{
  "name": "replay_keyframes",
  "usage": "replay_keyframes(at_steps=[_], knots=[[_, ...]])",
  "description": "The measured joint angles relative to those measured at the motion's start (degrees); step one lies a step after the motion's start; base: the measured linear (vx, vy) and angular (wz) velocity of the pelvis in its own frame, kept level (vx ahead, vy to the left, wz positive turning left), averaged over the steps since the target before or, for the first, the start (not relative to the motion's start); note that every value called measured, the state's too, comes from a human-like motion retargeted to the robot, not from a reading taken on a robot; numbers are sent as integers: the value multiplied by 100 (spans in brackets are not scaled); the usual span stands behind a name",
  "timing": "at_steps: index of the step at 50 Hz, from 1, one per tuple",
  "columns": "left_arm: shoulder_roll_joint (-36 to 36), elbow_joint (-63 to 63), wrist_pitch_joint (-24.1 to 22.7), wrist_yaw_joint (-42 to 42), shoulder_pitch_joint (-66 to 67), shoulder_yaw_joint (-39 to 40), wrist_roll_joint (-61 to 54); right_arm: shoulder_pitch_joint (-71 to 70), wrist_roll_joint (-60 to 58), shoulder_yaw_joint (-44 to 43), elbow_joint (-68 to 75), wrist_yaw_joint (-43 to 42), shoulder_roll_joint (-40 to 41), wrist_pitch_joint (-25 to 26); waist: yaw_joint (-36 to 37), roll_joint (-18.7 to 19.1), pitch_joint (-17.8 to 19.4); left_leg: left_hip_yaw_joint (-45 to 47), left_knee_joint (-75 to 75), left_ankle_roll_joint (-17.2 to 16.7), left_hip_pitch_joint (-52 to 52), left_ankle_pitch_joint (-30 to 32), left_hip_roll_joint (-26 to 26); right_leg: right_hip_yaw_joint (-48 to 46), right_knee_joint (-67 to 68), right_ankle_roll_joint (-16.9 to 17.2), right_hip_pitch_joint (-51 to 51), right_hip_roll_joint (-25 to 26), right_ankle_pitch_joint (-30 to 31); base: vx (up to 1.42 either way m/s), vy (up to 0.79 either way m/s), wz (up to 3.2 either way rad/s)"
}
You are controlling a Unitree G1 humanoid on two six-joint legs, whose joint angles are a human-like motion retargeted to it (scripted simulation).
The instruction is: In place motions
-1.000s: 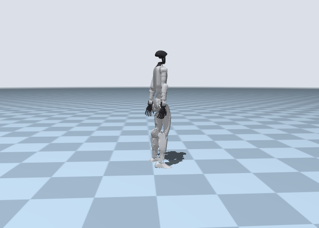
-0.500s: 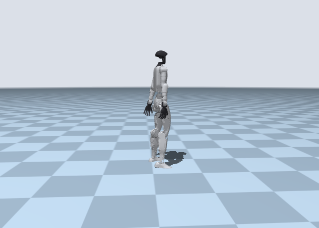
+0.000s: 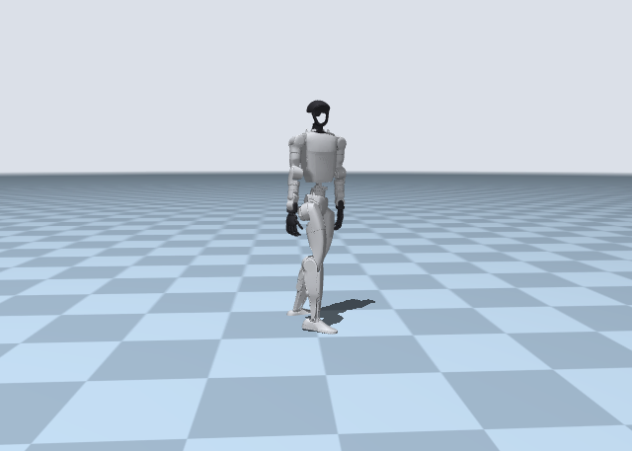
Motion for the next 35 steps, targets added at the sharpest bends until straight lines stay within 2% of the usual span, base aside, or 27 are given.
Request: replay_keyframes(at_steps=[7,10,14,19,24,30,35], knots=[[-82,-178,-35,-38,3,18,47,41,38,1,-284,-72,-73,-2,-758,395,155,1124,-69,-223,230,-26,-67,191,-93,-57,-309,317,158,-9,11,-174],[-88,-291,-47,-93,-70,0,69,85,275,-60,-303,-110,-90,-15,-1093,448,251,1391,-51,-248,257,-23,-102,236,-113,-36,-375,346,165,-7,8,-84],[-143,-493,-52,-169,-237,-77,131,187,595,-260,-145,-154,-139,33,-1167,431,313,1569,-42,-261,331,-39,-155,231,-121,40,-380,346,134,0,4,-45],[-387,-719,-148,-290,-407,-167,52,346,777,-454,196,-173,-208,123,-994,387,301,1503,-64,-265,358,-44,-181,151,-125,50,-314,310,95,5,2,14],[-618,-790,-178,-421,-457,-298,44,463,784,-513,492,-131,-233,157,-709,281,277,1063,-81,-213,325,-6,-168,-118,-115,-1,-133,199,10,11,1,76],[-616,-718,-208,-433,-296,-552,282,584,767,-720,593,-174,-232,60,-51,82,174,255,-113,-93,187,91,-213,-634,-87,-33,172,-86,-166,17,4,126],[-440,-432,-72,-188,-197,-454,252,571,1049,-920,612,-185,-296,74,585,-118,125,-419,-161,42,40,192,-311,-1043,-63,-71,475,-353,-312,18,12,157]])
